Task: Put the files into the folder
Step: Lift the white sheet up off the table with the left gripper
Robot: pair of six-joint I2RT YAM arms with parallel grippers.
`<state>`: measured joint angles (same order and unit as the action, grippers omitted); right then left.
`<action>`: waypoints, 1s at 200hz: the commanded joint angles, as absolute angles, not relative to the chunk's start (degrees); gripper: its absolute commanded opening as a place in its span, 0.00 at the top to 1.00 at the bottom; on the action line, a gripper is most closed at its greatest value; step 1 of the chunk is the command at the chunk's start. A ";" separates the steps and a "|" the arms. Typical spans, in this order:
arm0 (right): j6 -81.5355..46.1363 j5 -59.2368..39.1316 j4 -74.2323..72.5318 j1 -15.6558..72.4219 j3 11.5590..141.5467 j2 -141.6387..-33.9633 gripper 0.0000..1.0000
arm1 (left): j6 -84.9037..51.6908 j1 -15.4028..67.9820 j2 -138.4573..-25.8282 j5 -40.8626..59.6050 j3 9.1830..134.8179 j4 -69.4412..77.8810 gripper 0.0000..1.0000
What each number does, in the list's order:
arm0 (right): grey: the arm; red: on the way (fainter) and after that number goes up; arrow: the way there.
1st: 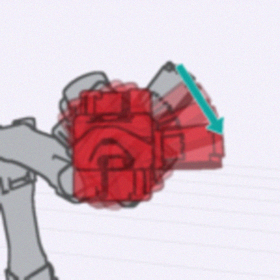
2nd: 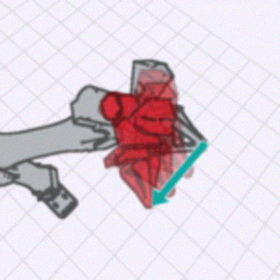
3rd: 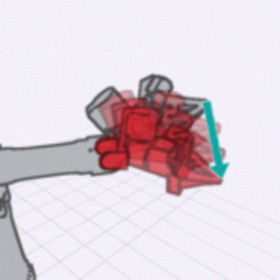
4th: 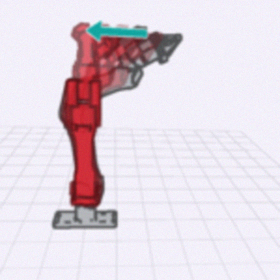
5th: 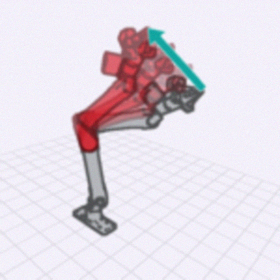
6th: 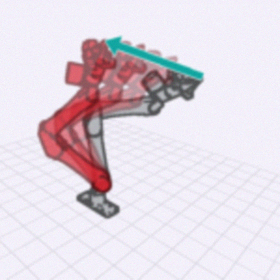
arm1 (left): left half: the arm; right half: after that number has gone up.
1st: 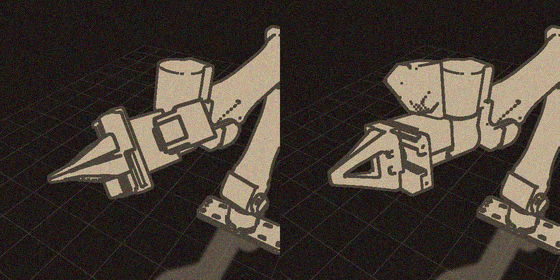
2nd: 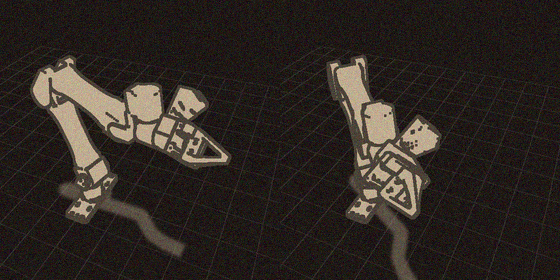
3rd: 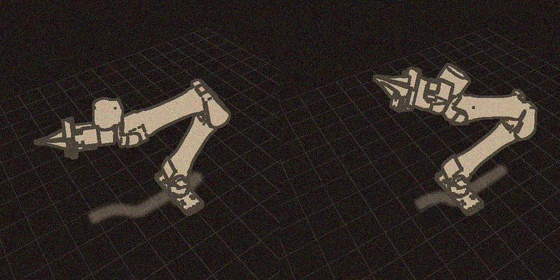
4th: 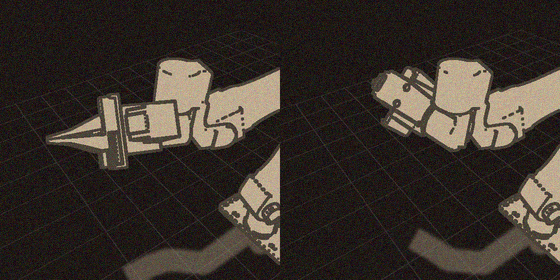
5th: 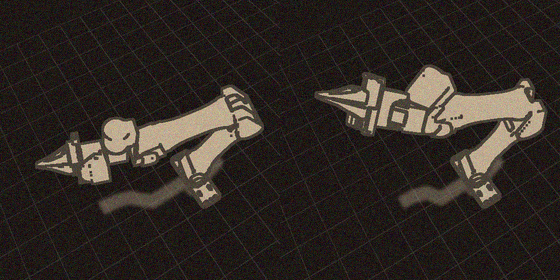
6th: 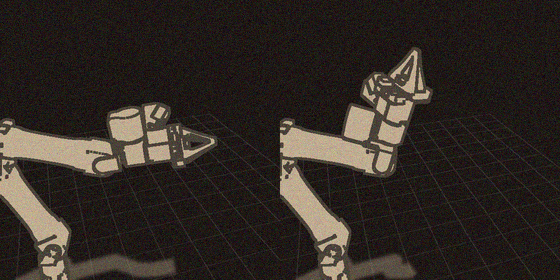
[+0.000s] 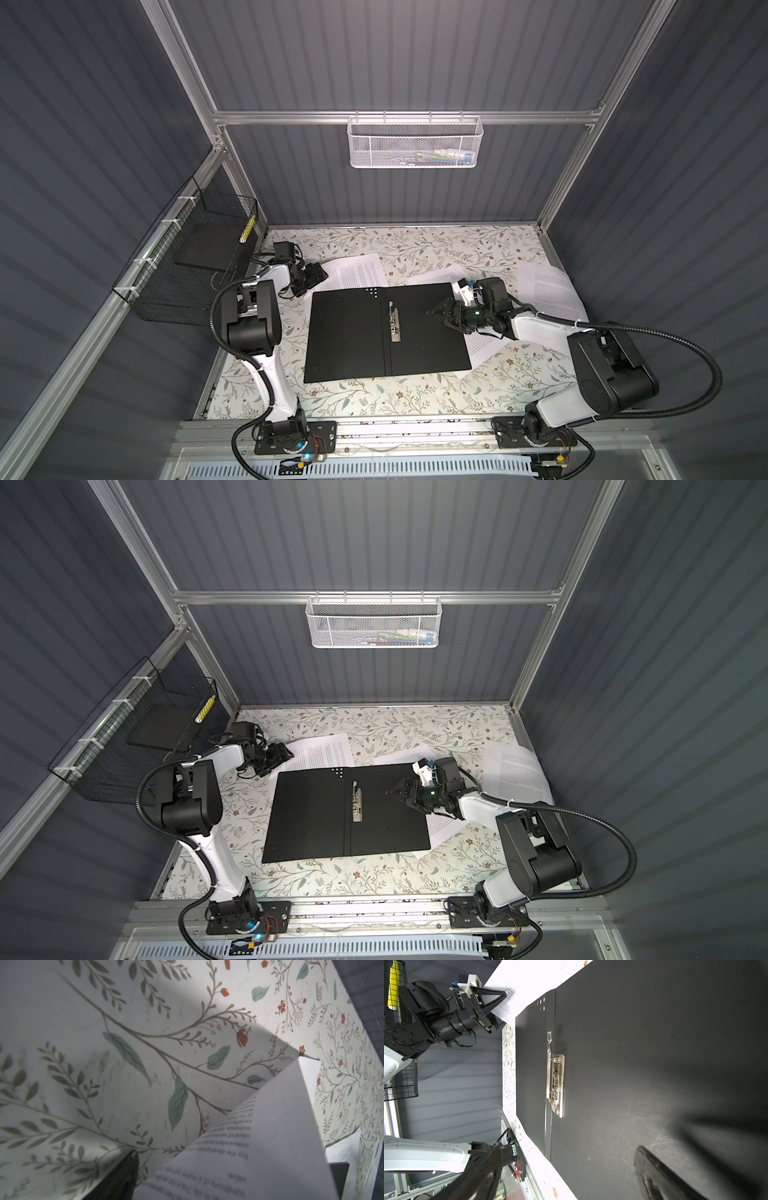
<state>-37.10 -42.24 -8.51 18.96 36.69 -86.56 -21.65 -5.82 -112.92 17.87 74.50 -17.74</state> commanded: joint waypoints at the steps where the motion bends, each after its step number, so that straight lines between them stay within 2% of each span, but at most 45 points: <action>1: -37.21 -42.32 -7.82 19.15 36.15 -85.21 0.01 | -23.72 -5.88 -113.74 15.71 75.12 -17.16 0.24; 17: -37.18 -42.56 -7.91 19.16 35.97 -85.17 0.01 | -23.64 -5.84 -115.15 15.73 76.00 -16.25 0.34; 52: -37.33 -42.70 -8.00 19.16 35.53 -85.08 0.01 | -23.18 -5.80 -116.85 15.77 77.26 -13.95 0.47; 92: -37.36 -43.18 -8.18 19.16 35.60 -85.61 0.01 | -21.64 -5.80 -117.83 10.99 79.54 -15.07 0.57; 116: -37.27 -41.94 -7.50 19.15 35.69 -85.48 0.01 | -21.09 -5.80 -119.15 9.02 80.49 -16.92 0.70; 136: -36.80 -40.62 -6.84 19.11 35.83 -84.33 0.01 | -20.86 -5.80 -119.28 10.16 80.51 -16.04 0.76; 174: -33.36 -36.43 -3.16 19.95 36.61 -79.49 0.01 | -20.24 -5.80 -117.70 14.30 80.51 -13.96 1.00; 200: -32.74 -34.03 -3.82 20.18 35.63 -75.46 0.01 | -19.83 -5.67 -115.23 14.00 80.46 -13.83 1.00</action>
